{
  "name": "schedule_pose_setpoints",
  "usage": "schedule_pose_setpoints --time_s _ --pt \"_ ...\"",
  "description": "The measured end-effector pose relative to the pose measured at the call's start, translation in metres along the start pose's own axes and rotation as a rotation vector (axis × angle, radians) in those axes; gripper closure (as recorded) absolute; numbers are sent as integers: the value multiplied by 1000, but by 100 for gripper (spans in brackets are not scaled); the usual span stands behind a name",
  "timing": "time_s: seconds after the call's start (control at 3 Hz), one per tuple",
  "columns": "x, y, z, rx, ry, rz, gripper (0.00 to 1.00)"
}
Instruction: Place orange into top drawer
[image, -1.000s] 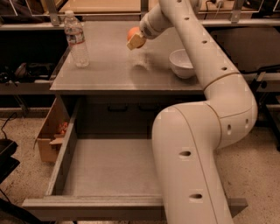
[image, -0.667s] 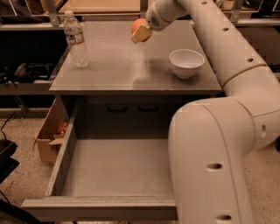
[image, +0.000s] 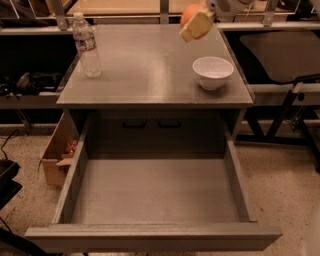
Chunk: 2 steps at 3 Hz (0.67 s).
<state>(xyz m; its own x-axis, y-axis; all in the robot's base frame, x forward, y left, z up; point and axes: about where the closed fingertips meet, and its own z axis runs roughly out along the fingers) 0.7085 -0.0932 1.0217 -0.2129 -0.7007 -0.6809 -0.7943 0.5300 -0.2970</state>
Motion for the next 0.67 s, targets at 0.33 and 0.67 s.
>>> schedule_pose_setpoints --time_s 0.33,0.67 --pt "40 49 -40 -64 18 22 100" --pt "95 103 -26 -200 81 75 100"
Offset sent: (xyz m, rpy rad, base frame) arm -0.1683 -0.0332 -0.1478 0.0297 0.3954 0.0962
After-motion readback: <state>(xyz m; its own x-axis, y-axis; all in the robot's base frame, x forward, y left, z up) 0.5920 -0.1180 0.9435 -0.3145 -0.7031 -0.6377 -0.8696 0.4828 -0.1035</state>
